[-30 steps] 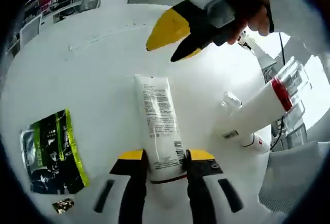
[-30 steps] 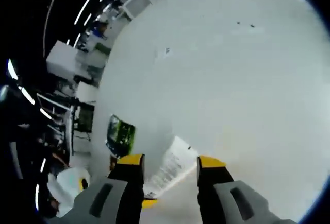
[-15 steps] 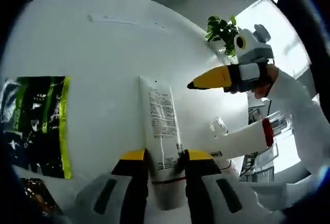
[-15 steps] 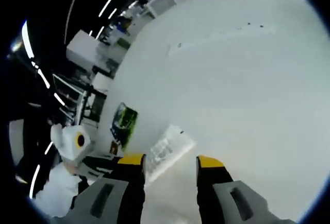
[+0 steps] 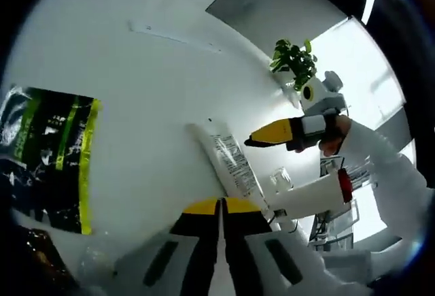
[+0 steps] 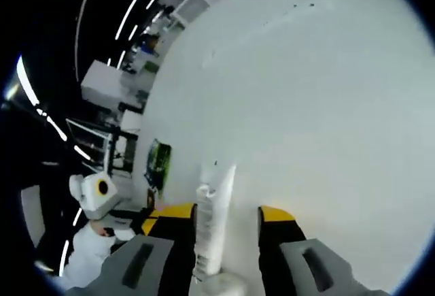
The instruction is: Arrange the skincare products in the storage area until every visible bottle or jar stands upright without overlapping.
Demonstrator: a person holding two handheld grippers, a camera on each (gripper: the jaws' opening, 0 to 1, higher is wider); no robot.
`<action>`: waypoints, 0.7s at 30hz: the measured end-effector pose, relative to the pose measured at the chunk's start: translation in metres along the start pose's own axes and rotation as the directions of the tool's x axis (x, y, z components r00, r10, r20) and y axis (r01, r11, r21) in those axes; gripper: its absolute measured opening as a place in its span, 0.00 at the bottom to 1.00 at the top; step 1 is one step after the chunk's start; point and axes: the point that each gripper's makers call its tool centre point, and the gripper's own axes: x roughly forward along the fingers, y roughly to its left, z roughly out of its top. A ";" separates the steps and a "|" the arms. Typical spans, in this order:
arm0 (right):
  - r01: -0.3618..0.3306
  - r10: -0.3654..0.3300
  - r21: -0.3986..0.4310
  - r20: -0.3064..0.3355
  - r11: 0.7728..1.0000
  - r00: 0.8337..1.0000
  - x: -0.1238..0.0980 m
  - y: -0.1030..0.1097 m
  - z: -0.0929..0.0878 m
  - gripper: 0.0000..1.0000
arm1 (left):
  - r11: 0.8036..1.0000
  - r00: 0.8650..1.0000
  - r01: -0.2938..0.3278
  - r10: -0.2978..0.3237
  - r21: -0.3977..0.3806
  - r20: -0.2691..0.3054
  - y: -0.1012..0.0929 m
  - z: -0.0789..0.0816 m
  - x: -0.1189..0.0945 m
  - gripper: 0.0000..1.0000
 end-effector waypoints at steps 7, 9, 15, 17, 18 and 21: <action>0.062 -0.066 -0.076 -0.052 0.995 0.996 0.004 -0.006 0.003 0.38 | 0.995 0.994 0.090 -0.092 -0.033 -0.059 -0.020 -0.002 0.013 0.12; 0.134 -0.143 -0.111 -0.078 0.985 0.987 0.006 -0.009 0.003 0.38 | 0.996 0.995 0.081 -0.082 -0.027 -0.050 -0.028 -0.007 0.013 0.17; 0.228 -0.265 -0.233 -0.139 0.945 0.954 0.021 0.003 0.005 0.43 | 0.999 0.997 0.051 -0.050 0.008 -0.065 -0.021 0.000 0.013 0.18; 0.264 -0.327 -0.311 -0.170 0.913 0.930 0.024 0.004 0.002 0.45 | 0.999 0.997 0.044 -0.043 0.018 -0.063 -0.023 -0.001 0.013 0.17; 0.288 -0.361 -0.336 -0.181 0.897 0.915 0.025 0.006 0.000 0.45 | 0.999 0.997 0.044 -0.042 0.026 -0.061 -0.024 -0.001 0.013 0.17; 0.337 -0.420 -0.356 -0.191 0.872 0.887 0.029 0.006 -0.001 0.45 | 0.996 0.998 0.036 -0.031 0.079 -0.063 -0.030 -0.005 0.015 0.18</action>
